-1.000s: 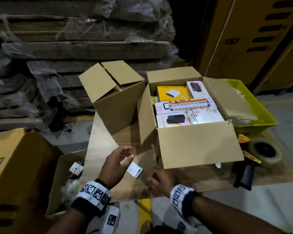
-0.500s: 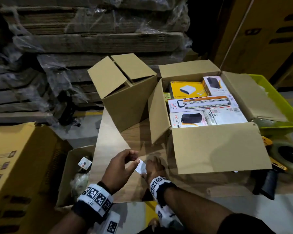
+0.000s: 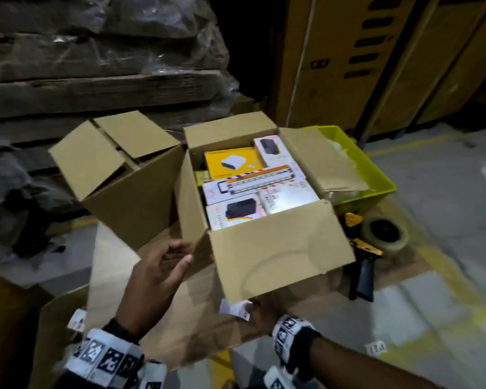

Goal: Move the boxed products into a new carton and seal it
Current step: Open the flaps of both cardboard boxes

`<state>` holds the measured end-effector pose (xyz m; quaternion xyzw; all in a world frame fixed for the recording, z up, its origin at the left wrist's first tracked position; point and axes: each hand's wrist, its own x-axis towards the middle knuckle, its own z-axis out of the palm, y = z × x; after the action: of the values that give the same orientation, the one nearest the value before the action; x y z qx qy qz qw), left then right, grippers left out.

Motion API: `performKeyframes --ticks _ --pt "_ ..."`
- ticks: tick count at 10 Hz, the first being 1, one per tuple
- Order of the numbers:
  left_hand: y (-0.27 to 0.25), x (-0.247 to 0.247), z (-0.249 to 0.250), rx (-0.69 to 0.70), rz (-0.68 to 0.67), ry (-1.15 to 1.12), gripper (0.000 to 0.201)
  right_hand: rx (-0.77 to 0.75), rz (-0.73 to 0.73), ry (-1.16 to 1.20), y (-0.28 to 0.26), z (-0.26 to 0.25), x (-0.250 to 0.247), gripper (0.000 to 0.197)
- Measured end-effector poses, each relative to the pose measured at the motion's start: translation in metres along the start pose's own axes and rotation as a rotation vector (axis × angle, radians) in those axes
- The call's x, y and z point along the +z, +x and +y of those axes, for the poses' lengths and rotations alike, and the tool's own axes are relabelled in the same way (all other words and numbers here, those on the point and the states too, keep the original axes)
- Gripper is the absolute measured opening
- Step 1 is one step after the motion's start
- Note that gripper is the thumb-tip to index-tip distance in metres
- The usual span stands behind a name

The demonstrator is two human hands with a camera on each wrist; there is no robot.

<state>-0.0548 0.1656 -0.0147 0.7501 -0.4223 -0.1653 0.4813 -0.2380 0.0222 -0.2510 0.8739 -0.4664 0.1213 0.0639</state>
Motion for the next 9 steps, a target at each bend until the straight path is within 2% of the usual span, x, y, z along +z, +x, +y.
performKeyframes --ticks 1,2,3,5,6,7,8,9 --pt "0.017 0.023 0.027 0.039 -0.047 -0.138 0.022 0.320 -0.549 0.561 0.012 0.051 -0.079 0.031" --pt "0.031 0.040 0.038 0.081 -0.010 -0.089 0.018 0.495 -0.579 0.754 0.003 0.126 -0.089 0.009" --pt "0.041 0.049 0.037 0.099 0.080 -0.006 0.015 0.744 -0.394 0.852 0.002 0.150 -0.080 0.019" --pt "0.041 0.056 0.045 0.186 -0.018 0.262 0.030 0.955 -0.234 0.864 0.029 0.153 -0.088 0.024" --pt "0.040 0.059 0.046 0.190 -0.062 0.322 0.035 0.994 -0.335 0.932 0.036 0.153 -0.079 0.019" --pt "0.040 0.060 0.045 0.169 -0.042 0.328 0.037 1.020 -0.392 0.960 0.038 0.154 -0.077 0.013" --pt "0.039 0.060 0.044 0.183 -0.041 0.348 0.038 0.956 -0.469 0.874 0.038 0.160 -0.060 0.027" --pt "0.039 0.060 0.042 0.200 -0.030 0.391 0.037 0.848 -0.488 0.865 0.041 0.161 -0.082 0.041"
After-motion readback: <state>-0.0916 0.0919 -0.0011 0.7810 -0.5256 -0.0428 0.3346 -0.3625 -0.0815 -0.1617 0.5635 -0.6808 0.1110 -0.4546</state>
